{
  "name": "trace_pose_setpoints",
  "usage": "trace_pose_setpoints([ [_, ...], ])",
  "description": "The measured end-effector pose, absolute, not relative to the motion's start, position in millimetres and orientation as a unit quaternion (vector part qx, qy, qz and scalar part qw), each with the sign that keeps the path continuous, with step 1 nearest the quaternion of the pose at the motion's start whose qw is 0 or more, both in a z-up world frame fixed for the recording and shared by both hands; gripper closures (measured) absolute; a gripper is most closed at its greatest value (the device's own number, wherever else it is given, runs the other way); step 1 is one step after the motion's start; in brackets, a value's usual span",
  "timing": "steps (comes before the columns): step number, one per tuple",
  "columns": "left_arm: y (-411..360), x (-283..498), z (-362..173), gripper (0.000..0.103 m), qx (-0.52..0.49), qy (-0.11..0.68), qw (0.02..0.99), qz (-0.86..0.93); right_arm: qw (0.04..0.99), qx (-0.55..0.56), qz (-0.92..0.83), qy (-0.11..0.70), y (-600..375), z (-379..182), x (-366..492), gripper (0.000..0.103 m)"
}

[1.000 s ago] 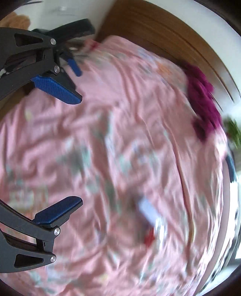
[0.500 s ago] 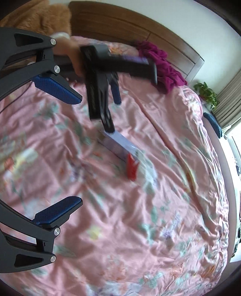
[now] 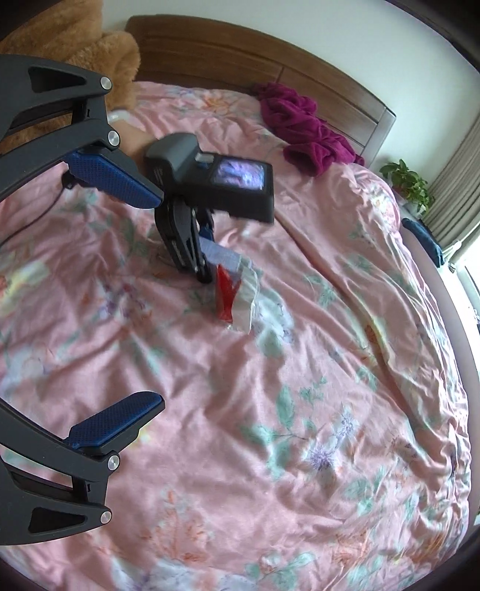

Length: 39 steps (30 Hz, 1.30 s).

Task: Collect trash
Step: 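Grasp the lavender OVO LOOK box with the left tool, then grasp the plastic bag with red item with the right tool while the left holds the box, then carry the lavender box and plastic bag to the pink-rimmed bin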

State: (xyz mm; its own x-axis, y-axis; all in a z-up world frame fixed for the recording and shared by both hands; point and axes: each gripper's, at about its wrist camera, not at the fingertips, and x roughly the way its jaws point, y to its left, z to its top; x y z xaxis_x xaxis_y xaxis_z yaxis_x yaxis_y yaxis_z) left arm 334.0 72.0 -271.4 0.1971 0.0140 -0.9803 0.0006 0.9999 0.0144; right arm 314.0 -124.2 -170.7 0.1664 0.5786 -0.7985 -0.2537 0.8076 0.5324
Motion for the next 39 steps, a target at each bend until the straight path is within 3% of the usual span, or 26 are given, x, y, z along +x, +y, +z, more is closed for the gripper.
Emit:
trace_pose_setpoints([
  [15,112,276,-220,0.066,-0.130,0.601,0.788,0.033,0.717,-0.099,0.396,0.566,-34,-192,379,0.004],
  [25,141,223,-231,0.066,-0.193,0.603,0.770,0.079,0.652,-0.219,0.396,0.608,28,-266,412,0.005],
  [26,141,221,-233,0.066,-0.198,0.604,0.768,0.079,0.651,-0.213,0.395,0.612,30,-271,414,0.023],
  [27,140,217,-235,0.066,-0.205,0.603,0.767,0.080,0.651,-0.207,0.396,0.614,30,-274,414,0.054],
  [32,137,202,-240,0.066,-0.240,0.596,0.763,0.079,0.670,-0.196,0.381,0.606,26,-273,404,0.058],
  [39,150,183,-232,0.065,-0.253,0.575,0.773,0.088,0.704,-0.173,0.400,0.560,15,-205,359,0.058],
])
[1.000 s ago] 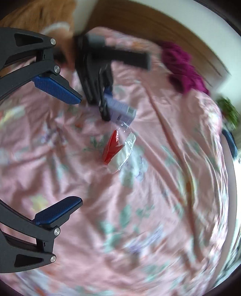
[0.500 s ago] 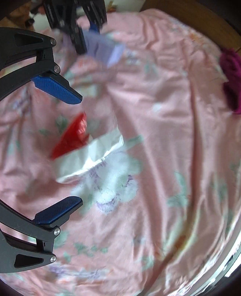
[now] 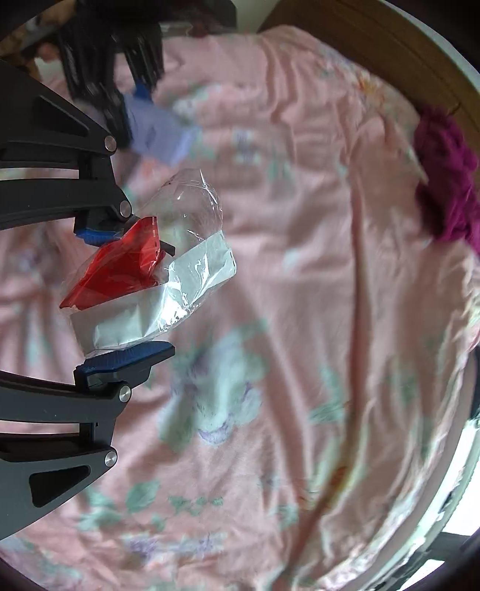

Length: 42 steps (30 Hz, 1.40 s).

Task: Collect trash
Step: 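Carry the lavender box and plastic bag to the pink-rimmed bin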

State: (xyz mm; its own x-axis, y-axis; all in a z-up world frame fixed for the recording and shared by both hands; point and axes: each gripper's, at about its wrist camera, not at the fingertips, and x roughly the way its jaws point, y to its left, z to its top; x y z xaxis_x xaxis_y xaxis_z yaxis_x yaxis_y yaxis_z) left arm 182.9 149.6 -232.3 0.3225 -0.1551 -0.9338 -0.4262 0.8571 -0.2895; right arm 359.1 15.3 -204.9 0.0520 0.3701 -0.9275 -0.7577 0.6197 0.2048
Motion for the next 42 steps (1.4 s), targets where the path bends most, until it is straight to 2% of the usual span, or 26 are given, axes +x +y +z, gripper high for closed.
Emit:
trace_pose_setpoints([
  [5,170,156,-222,0.065,-0.249,0.564,0.778,0.116,0.708,-0.198,0.409,0.541,32,-172,315,0.058],
  [13,211,84,-210,0.065,-0.270,0.548,0.775,0.161,0.697,-0.200,0.443,0.527,78,-149,246,0.058],
  [27,301,-115,-191,0.065,-0.325,0.499,0.756,0.272,0.644,-0.232,0.535,0.496,182,-118,88,0.058],
  [34,310,-227,-204,0.065,-0.359,0.482,0.716,0.355,0.583,-0.269,0.605,0.471,225,-110,-11,0.058],
  [42,273,-343,-235,0.065,-0.431,0.451,0.646,0.441,0.482,-0.341,0.678,0.438,236,-126,-133,0.058],
])
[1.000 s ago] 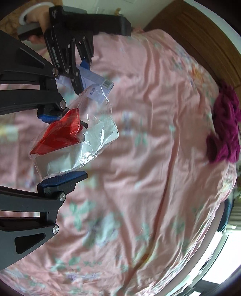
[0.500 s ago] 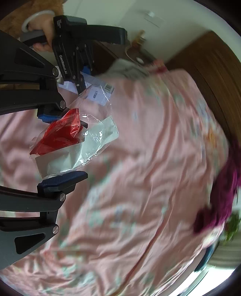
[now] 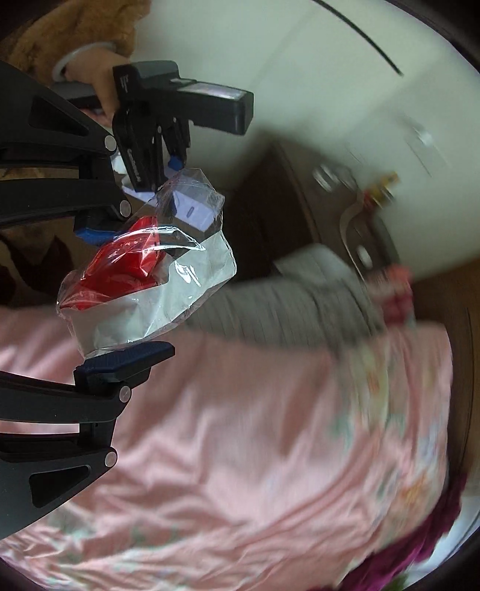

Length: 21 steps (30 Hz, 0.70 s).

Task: Collect trash
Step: 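Carry the lavender box and plastic bag to the pink-rimmed bin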

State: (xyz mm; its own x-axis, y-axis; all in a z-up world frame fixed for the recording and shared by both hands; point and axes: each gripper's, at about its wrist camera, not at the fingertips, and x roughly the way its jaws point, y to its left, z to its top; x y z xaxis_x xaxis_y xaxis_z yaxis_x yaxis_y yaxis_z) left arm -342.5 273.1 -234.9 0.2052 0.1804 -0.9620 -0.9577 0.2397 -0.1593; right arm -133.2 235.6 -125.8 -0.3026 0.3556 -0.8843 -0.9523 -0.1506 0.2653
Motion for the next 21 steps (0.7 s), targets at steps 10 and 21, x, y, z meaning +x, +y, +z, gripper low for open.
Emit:
trace_pose_setpoints([
  [10,250,-388,-317,0.065,-0.556,0.404,0.596,0.416,0.412,-0.396,0.699,0.431,230,-154,-202,0.058],
  [21,267,-367,-406,0.065,-0.546,0.476,0.551,0.415,0.410,-0.400,0.660,0.487,217,-181,-190,0.058],
])
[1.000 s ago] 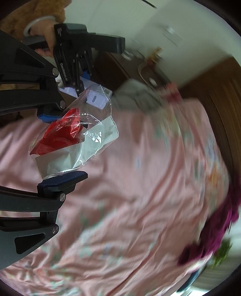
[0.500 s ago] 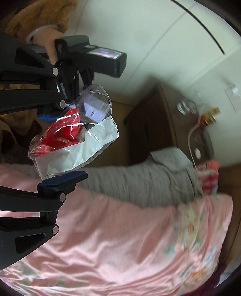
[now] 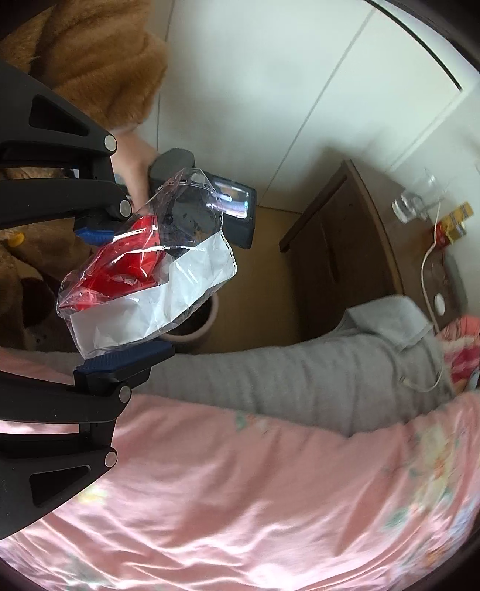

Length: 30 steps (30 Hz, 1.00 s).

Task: Collect trash

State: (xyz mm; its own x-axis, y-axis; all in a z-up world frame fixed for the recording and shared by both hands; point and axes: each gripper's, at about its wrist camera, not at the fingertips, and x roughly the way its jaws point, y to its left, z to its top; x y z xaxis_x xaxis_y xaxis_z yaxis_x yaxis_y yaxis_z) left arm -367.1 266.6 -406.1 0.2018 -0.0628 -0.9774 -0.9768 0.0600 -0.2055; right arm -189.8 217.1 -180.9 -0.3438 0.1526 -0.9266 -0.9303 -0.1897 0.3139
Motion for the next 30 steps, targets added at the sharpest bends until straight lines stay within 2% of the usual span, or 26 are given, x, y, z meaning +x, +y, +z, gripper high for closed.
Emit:
trace_pose_setpoints([
  [2,266,-369,-413,0.058,-0.536,0.489,0.540,0.427,0.414,-0.395,0.653,0.497,217,-186,-183,0.058],
  [3,265,-369,-415,0.036,-0.531,0.493,0.537,0.432,0.415,-0.392,0.651,0.500,217,-187,-182,0.058],
  [4,266,-370,-418,0.004,-0.529,0.496,0.534,0.435,0.416,-0.388,0.648,0.506,217,-188,-179,0.058],
  [5,266,-372,-419,0.001,-0.527,0.494,0.535,0.438,0.417,-0.386,0.646,0.509,217,-189,-177,0.058],
  [14,257,-391,-416,0.000,-0.497,0.538,0.514,0.446,0.409,-0.363,0.650,0.529,215,-197,-169,0.057],
  [19,240,-429,-380,0.000,-0.487,0.499,0.517,0.496,0.373,-0.366,0.662,0.538,219,-212,-192,0.057],
  [25,228,-484,-331,0.000,-0.472,0.421,0.508,0.585,0.340,-0.402,0.666,0.527,241,-258,-245,0.057],
  [30,226,-500,-329,0.000,-0.474,0.423,0.497,0.592,0.329,-0.428,0.665,0.516,260,-299,-279,0.056],
])
